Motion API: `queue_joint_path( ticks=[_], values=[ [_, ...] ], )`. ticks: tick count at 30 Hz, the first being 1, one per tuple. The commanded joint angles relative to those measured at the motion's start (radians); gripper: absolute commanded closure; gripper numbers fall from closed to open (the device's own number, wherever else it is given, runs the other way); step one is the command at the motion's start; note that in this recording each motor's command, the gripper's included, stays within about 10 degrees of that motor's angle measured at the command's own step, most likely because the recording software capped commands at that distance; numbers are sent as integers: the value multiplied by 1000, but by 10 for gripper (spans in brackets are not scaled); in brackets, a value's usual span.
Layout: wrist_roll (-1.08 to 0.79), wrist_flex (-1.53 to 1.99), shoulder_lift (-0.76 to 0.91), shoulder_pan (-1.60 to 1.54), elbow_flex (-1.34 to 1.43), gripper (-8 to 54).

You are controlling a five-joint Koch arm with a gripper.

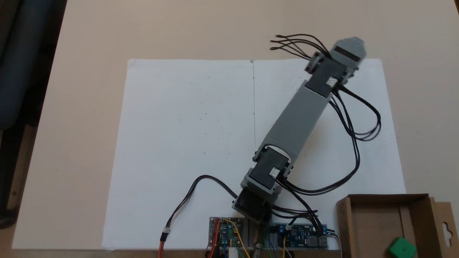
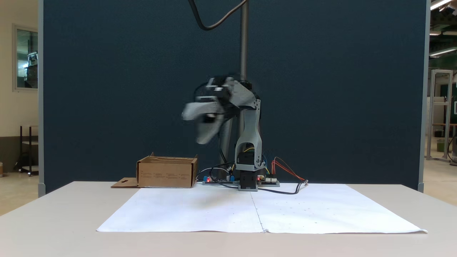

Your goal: Grasp a green dice and put it in the bin.

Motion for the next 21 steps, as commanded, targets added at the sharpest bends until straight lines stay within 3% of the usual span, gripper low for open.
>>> queue_joint_path(
  ticks=[1,11,21],
  values=[
    [61,-60,51,-81,8,9],
    [61,-388,310,-436,448,11],
    [57,-751,502,-451,936,14]
  ],
)
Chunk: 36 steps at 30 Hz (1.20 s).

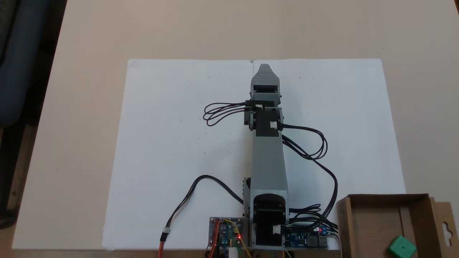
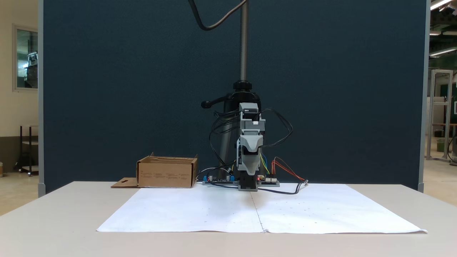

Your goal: Grasp a green dice and put it in the bin.

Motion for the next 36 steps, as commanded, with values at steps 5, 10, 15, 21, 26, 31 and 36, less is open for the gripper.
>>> queue_joint_path(
  ticks=[5,10,15,21,26,31,36],
  values=[
    [57,-296,63,97,71,16],
    [49,-458,109,129,155,17],
    [37,-615,138,129,229,18],
    [26,-796,167,81,261,18],
    [26,-954,233,55,296,18],
    [26,-1119,249,52,357,19],
    [29,-1270,259,55,426,20]
  ],
)
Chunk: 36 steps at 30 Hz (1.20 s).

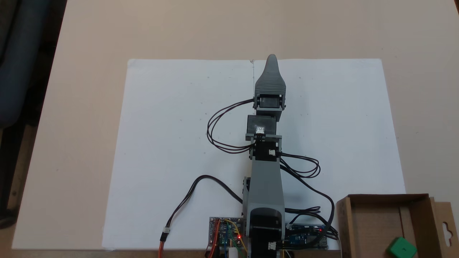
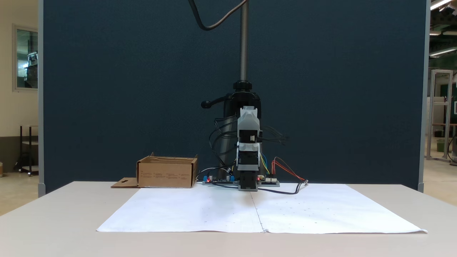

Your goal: Grasp a green dice and put it in the bin.

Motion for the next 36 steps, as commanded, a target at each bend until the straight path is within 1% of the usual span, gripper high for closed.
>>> queue_joint_path(
  ticks=[1,11,20,26,36],
  values=[
    [31,-170,114,15,-12,21],
    [25,-468,114,21,63,18],
    [28,-489,114,21,282,14],
    [28,-558,114,21,310,15],
    [28,-578,114,29,351,16]
  ],
)
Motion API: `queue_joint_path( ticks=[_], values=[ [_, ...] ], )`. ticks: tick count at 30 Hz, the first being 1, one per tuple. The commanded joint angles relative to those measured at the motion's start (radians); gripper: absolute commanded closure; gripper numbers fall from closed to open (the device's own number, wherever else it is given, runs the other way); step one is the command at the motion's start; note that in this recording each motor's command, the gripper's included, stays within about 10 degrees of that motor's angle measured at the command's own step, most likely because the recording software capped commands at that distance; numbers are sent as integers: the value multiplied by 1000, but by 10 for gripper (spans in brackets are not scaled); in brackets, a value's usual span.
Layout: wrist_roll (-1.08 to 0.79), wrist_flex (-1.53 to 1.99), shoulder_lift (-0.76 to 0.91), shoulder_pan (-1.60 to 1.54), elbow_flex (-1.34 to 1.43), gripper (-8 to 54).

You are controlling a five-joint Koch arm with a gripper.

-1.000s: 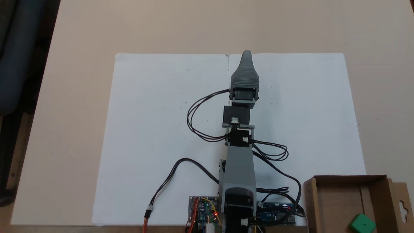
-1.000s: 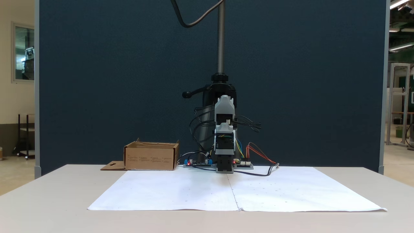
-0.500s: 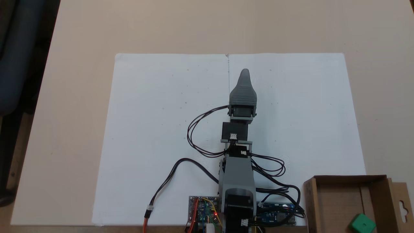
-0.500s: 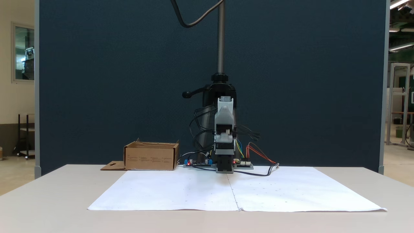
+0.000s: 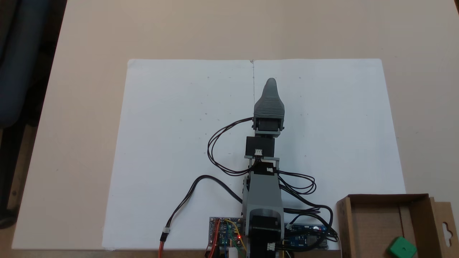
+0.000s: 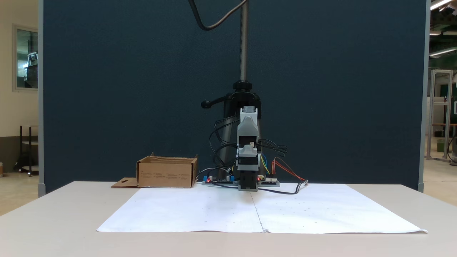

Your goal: Grasp a green dice and put it in the bin.

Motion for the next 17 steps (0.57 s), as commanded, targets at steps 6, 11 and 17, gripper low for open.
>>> queue_joint_path(
  ticks=[6,11,17],
  values=[
    [34,-112,115,8,35,11],
    [35,-123,114,3,38,10],
    [35,-123,114,-14,40,10]
  ],
)
